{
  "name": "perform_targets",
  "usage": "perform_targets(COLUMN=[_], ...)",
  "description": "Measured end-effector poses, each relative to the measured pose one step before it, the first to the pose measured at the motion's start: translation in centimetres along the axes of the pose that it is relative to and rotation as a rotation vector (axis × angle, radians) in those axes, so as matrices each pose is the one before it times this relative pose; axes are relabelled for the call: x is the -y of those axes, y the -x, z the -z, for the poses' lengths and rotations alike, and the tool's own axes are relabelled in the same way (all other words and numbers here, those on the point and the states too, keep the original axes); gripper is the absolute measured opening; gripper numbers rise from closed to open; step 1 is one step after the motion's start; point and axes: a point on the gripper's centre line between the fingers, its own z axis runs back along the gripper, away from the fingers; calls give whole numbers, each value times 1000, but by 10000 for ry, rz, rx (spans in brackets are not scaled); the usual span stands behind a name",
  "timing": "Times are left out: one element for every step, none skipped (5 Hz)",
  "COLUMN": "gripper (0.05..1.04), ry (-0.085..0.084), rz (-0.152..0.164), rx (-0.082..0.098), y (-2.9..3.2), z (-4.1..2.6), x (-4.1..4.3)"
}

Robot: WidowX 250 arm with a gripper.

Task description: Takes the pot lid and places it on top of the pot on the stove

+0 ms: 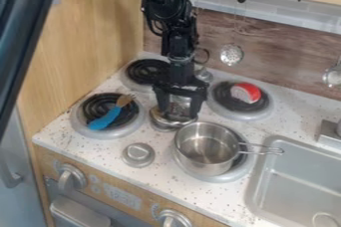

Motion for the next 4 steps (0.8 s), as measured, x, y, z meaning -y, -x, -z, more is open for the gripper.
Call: perform_targets(gripper=[999,999,939,643], ry=[39,7,2,-16], rz=[-202,-140,-43,21], rx=[120,-54,0,30], y=[-1072,-500,-138,-30], z=[300,326,73,34], x=[-677,-515,-6,-27])
